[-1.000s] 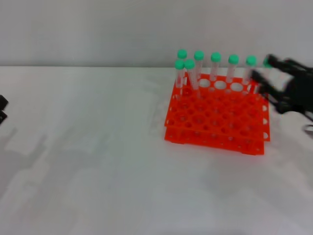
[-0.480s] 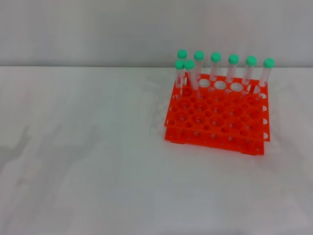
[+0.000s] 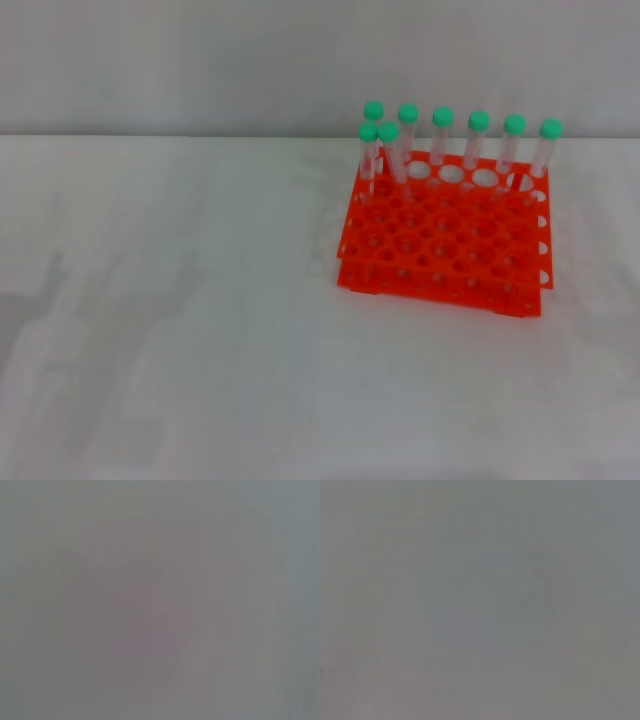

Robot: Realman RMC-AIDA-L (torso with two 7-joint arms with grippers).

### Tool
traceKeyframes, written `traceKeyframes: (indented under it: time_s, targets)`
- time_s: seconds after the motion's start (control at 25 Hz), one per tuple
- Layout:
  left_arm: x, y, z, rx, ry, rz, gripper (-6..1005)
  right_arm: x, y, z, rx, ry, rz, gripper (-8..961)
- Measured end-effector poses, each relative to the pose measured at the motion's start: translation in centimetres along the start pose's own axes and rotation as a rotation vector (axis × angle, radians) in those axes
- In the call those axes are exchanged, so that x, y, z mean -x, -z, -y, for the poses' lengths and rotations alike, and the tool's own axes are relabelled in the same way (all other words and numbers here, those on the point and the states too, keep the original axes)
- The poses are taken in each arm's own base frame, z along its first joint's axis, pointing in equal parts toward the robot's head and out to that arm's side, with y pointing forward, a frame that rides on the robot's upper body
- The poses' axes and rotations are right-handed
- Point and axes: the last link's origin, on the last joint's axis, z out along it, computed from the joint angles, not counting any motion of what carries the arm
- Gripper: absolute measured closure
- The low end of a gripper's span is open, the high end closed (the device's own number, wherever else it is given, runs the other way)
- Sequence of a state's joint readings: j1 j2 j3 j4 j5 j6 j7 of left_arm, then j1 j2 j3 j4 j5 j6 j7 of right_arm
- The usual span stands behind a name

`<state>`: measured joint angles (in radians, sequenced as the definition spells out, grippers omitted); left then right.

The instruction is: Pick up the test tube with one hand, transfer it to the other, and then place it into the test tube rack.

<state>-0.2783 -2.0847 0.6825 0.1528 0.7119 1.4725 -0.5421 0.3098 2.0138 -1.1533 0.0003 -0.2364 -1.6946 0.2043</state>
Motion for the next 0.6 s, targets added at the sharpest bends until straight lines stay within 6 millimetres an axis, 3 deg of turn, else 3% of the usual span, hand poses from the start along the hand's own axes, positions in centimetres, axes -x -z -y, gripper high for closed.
traceKeyframes:
  time_s: [0.6]
  targets:
    - [0.8,1.5,-2.1,0.021,0.026,-0.018,119,-0.1,1.0,1.3,-0.083,0.053,-0.02,93]
